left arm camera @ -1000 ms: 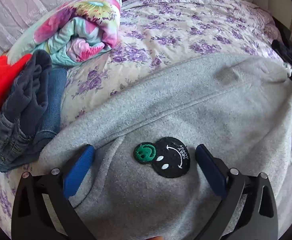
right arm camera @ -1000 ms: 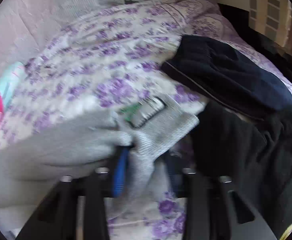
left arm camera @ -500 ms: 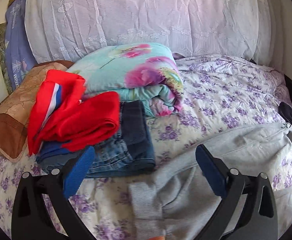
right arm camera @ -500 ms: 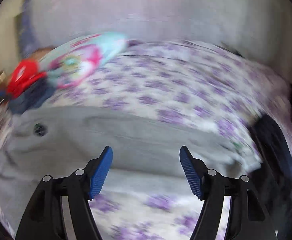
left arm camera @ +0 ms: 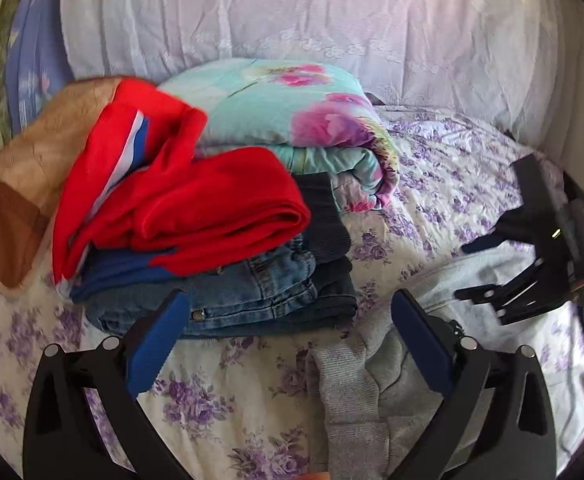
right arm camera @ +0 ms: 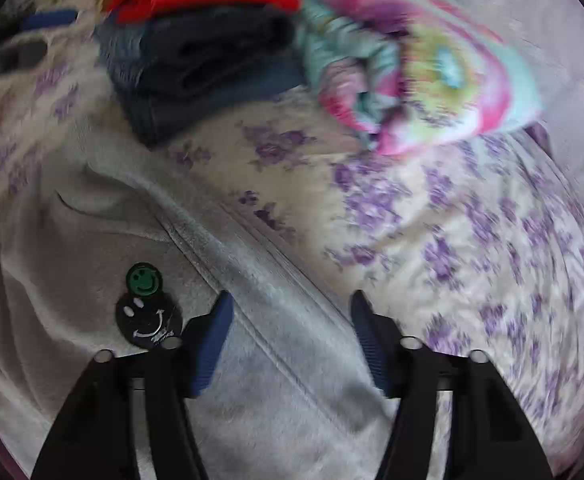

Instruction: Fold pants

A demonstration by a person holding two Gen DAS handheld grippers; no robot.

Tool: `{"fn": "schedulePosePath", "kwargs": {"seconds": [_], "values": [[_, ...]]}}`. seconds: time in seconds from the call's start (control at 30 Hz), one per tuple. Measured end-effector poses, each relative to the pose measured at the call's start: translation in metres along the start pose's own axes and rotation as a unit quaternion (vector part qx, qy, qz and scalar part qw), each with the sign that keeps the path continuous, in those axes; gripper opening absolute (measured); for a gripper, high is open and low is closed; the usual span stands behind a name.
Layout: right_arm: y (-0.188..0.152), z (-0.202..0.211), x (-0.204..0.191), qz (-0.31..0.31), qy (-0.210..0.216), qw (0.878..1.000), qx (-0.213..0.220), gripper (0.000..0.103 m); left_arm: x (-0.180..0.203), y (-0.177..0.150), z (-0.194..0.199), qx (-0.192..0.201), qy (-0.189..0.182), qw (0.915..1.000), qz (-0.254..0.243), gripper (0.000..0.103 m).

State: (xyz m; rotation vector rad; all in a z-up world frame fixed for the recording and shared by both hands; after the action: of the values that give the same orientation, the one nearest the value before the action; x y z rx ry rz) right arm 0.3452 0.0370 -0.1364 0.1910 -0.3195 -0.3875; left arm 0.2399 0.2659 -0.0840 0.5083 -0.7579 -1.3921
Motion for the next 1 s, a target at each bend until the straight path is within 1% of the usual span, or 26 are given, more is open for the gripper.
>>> {"fn": "schedulePosePath", "kwargs": {"seconds": [0.03, 0.07, 0.1, 0.13, 0.2, 0.27, 0.3, 0.33, 0.37, 0.4, 0.43, 0.47, 0.5, 0.53, 0.57, 0.63, 0.67, 0.7, 0.77, 0.8, 0.83, 0.87, 0.9, 0.93, 0.97, 1.0], "values": [[0.006, -0.007, -0.003, 0.015, -0.01, 1.0, -0.008, 0.023, -0.004, 0.0, -0.001, -0.003, -0.004, 0.9999, 0.009, 0.099], [0.01, -0.014, -0.002, 0.017, -0.021, 1.0, -0.015, 0.015, -0.007, 0.0, -0.001, -0.004, -0.005, 0.9999, 0.015, 0.099], [0.016, -0.017, 0.002, 0.008, -0.024, 1.0, -0.014, 0.012, -0.008, 0.0, -0.001, -0.004, -0.003, 0.9998, 0.018, 0.099], [0.021, -0.016, 0.004, 0.006, -0.037, 0.999, 0.003, 0.011, -0.009, 0.0, 0.0, -0.003, -0.001, 0.9998, 0.019, 0.099], [0.028, -0.014, 0.008, -0.009, -0.056, 0.998, 0.036, 0.01, -0.008, 0.0, 0.003, 0.001, -0.002, 0.9998, 0.02, 0.099], [0.03, -0.019, 0.012, -0.033, -0.088, 0.993, 0.065, 0.011, -0.003, -0.001, 0.006, 0.006, -0.014, 0.9998, 0.015, 0.099], [0.028, -0.024, 0.012, -0.04, -0.09, 0.993, 0.063, 0.013, -0.001, -0.001, 0.008, 0.006, -0.018, 0.9998, 0.011, 0.099], [0.026, -0.029, 0.009, -0.044, -0.095, 0.993, 0.059, 0.019, 0.005, -0.003, 0.009, 0.006, -0.025, 0.9997, 0.001, 0.099], [0.026, -0.03, 0.007, -0.042, -0.11, 0.991, 0.064, 0.023, 0.01, -0.004, 0.01, 0.005, -0.03, 0.9995, -0.01, 0.099], [0.023, -0.024, 0.003, -0.036, -0.137, 0.987, 0.07, 0.036, 0.015, -0.005, 0.01, 0.003, -0.033, 0.9992, -0.023, 0.099], [0.022, -0.017, 0.004, -0.039, -0.157, 0.984, 0.073, 0.042, 0.023, -0.008, 0.011, 0.003, -0.035, 0.9986, -0.04, 0.099], [0.016, -0.001, 0.005, -0.061, -0.165, 0.981, 0.086, 0.044, 0.028, -0.009, 0.012, 0.002, -0.036, 0.998, -0.052, 0.099], [0.011, 0.013, 0.007, -0.089, -0.15, 0.979, 0.103, 0.044, 0.033, -0.011, 0.013, 0.003, -0.035, 0.9972, -0.066, 0.099], [0.002, 0.03, 0.006, -0.126, -0.119, 0.977, 0.123, 0.045, 0.036, -0.011, 0.015, 0.005, -0.035, 0.9966, -0.074, 0.099], [-0.006, 0.043, 0.003, -0.154, -0.087, 0.975, 0.136, 0.049, 0.038, -0.012, 0.016, 0.008, -0.033, 0.9963, -0.079, 0.099], [-0.026, 0.057, -0.016, -0.176, -0.015, 0.973, 0.147, 0.059, 0.04, -0.012, 0.016, 0.007, -0.041, 0.9961, -0.078, 0.099], [-0.039, 0.055, -0.031, -0.173, 0.007, 0.976, 0.136, 0.059, 0.042, -0.014, 0.014, -0.001, -0.056, 0.9951, -0.082, 0.099], [-0.046, 0.049, -0.041, -0.165, 0.009, 0.979, 0.117, 0.059, 0.045, -0.016, 0.013, -0.01, -0.071, 0.9936, -0.087, 0.099], [-0.061, 0.035, -0.066, -0.136, -0.003, 0.987, 0.082, 0.059, 0.056, -0.025, 0.006, -0.042, -0.11, 0.987, -0.11, 0.099], [-0.069, 0.032, -0.078, -0.119, -0.027, 0.989, 0.078, 0.058, 0.062, -0.03, 0.003, -0.053, -0.123, 0.9832, -0.124, 0.099], [-0.073, 0.036, -0.084, -0.116, -0.048, 0.988, 0.087, 0.058, 0.071, -0.036, 0.0, -0.062, -0.133, 0.9786, -0.144, 0.099], [-0.078, 0.044, -0.088, -0.125, -0.055, 0.985, 0.104, 0.058, 0.081, -0.043, -0.004, -0.07, -0.136, 0.974, -0.167, 0.099], [-0.082, 0.059, -0.095, -0.148, -0.038, 0.979, 0.134, 0.058, 0.087, -0.048, -0.007, -0.075, -0.138, 0.9712, -0.179, 0.099], [-0.086, 0.068, -0.098, -0.161, -0.013, 0.975, 0.155, 0.058, 0.095, -0.055, -0.015, -0.088, -0.138, 0.9674, -0.193, 0.099], [-0.091, 0.08, -0.111, -0.174, 0.027, 0.969, 0.174, 0.058, 0.098, -0.061, -0.027, -0.109, -0.128, 0.9655, -0.199, 0.099], [-0.095, 0.085, -0.12, -0.179, 0.055, 0.966, 0.179, 0.058, 0.098, -0.065, -0.038, -0.126, -0.115, 0.9651, -0.199, 0.099]]}}
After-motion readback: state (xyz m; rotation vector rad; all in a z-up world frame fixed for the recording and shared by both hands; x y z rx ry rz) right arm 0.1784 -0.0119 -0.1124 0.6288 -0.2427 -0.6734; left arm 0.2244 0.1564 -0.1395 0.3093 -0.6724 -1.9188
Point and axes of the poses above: each gripper's, at about its wrist camera, not at the fingertips, and z roughly against the way its jaws point, x to its right, y to its top, the point moved 3 cm from there along -z, roughly the way its jaws point, and after that the axes turned 3 degrees about -y, right-handed, at the moved point
